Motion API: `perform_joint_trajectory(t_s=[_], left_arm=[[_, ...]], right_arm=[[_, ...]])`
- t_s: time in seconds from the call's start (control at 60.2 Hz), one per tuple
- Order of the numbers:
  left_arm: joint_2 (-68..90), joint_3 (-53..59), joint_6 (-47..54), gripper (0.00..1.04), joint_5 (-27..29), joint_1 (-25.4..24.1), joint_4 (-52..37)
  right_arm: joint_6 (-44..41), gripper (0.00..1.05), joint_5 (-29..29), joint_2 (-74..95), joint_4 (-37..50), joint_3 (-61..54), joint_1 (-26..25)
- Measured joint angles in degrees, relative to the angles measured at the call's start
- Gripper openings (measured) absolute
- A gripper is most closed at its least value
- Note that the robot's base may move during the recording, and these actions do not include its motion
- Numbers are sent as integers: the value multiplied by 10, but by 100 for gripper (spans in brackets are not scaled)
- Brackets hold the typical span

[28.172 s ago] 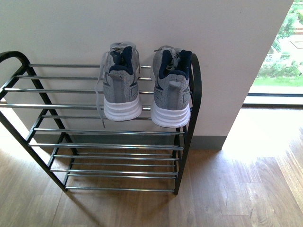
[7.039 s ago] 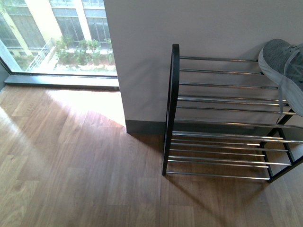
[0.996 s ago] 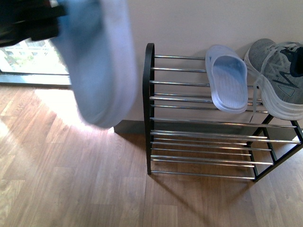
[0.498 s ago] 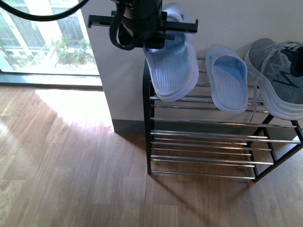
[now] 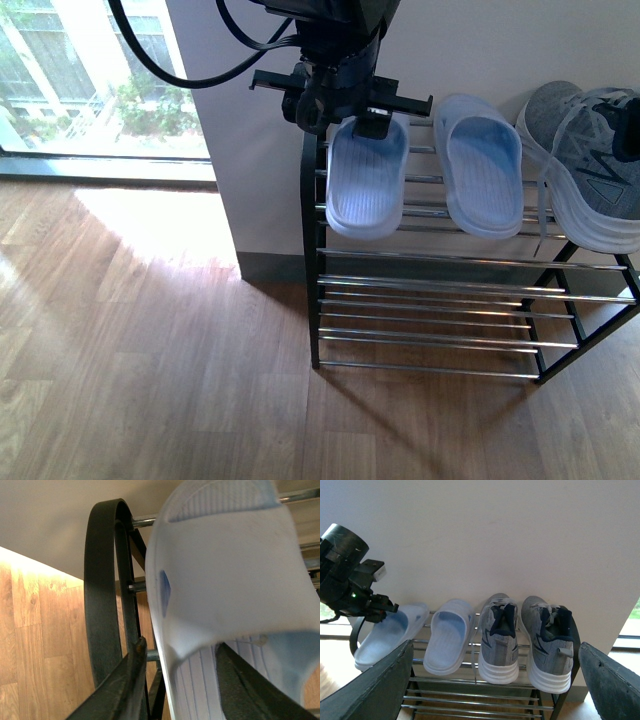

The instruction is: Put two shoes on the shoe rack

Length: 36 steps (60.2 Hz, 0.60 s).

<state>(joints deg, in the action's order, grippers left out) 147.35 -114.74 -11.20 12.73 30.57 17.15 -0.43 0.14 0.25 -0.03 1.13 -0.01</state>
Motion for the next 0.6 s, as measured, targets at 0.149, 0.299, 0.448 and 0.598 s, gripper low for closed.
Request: perform_joint_trajectory(t_s=[0.149,0.299,0.448,0.598], left_arm=[[-94,110,-5,76,5,2,-49],[-153,132,-19,95,11,-2,-58],[-228,419,75,66,125,-22,-558],[-364,628,98,41,96,-80,-782]], right_arm=[[0,96,0,0,0,0,0],[0,96,0,0,0,0,0],[0,96,0,0,0,0,0],[0,96,0,0,0,0,0]])
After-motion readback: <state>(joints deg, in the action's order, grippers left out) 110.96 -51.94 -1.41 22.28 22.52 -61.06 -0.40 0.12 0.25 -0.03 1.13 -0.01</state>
